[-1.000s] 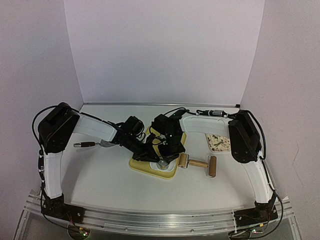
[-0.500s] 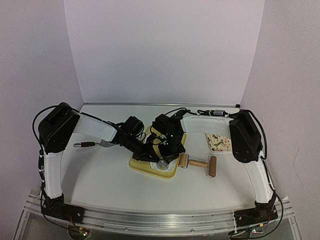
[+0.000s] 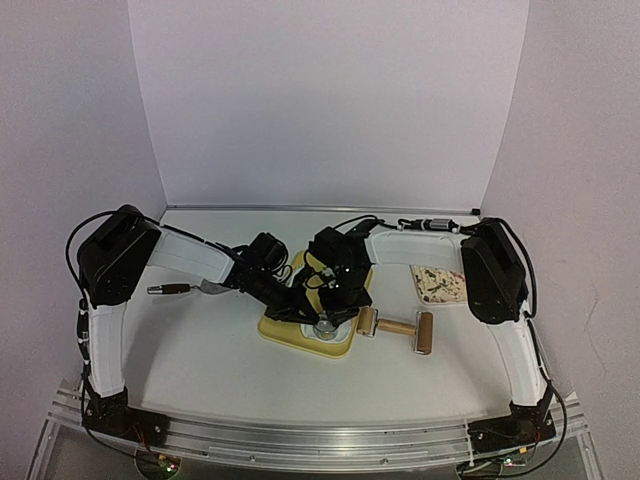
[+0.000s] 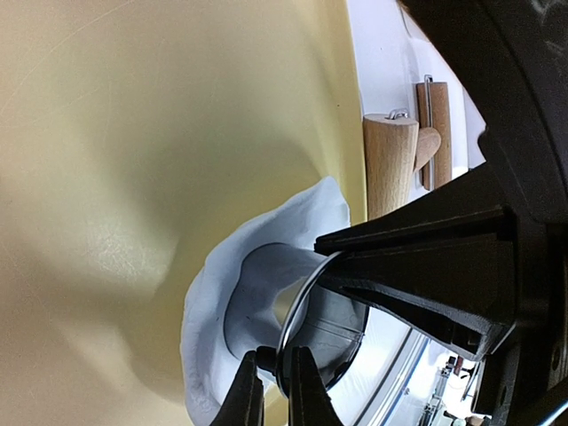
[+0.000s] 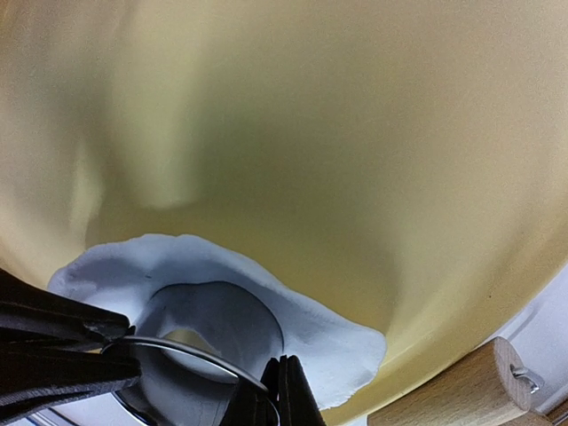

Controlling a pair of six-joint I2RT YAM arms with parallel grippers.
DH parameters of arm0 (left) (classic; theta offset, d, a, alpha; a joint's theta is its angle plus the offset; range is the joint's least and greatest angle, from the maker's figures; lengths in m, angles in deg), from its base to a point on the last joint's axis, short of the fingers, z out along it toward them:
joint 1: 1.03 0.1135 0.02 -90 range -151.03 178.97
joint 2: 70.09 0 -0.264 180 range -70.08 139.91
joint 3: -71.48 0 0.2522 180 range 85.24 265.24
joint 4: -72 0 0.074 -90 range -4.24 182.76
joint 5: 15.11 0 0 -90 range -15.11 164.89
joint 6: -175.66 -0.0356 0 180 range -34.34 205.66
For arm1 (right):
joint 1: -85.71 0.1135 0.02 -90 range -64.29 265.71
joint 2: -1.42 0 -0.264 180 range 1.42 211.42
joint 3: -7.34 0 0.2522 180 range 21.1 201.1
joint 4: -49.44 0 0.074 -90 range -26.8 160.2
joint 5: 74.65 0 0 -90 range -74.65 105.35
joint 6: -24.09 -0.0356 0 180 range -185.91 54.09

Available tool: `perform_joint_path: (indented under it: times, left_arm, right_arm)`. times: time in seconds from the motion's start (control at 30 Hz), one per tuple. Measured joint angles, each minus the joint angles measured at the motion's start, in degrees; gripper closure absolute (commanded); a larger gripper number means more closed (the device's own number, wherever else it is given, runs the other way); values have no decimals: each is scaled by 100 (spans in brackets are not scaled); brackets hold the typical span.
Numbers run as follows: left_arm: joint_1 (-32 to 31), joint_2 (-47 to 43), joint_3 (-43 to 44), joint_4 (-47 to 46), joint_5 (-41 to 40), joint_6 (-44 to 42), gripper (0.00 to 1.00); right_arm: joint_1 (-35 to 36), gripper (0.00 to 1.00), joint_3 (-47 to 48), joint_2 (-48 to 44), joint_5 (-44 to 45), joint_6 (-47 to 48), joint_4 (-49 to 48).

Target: Roll out the dumpling wrappers from the dough

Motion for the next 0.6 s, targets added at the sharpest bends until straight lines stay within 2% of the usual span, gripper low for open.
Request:
perform_joint_path:
  times: [0.6]
  left_arm:
    - [-8,-39,-258,-395,-5,60,95]
  right_arm:
    - [9,100,-269,-140,-36,-118,-251]
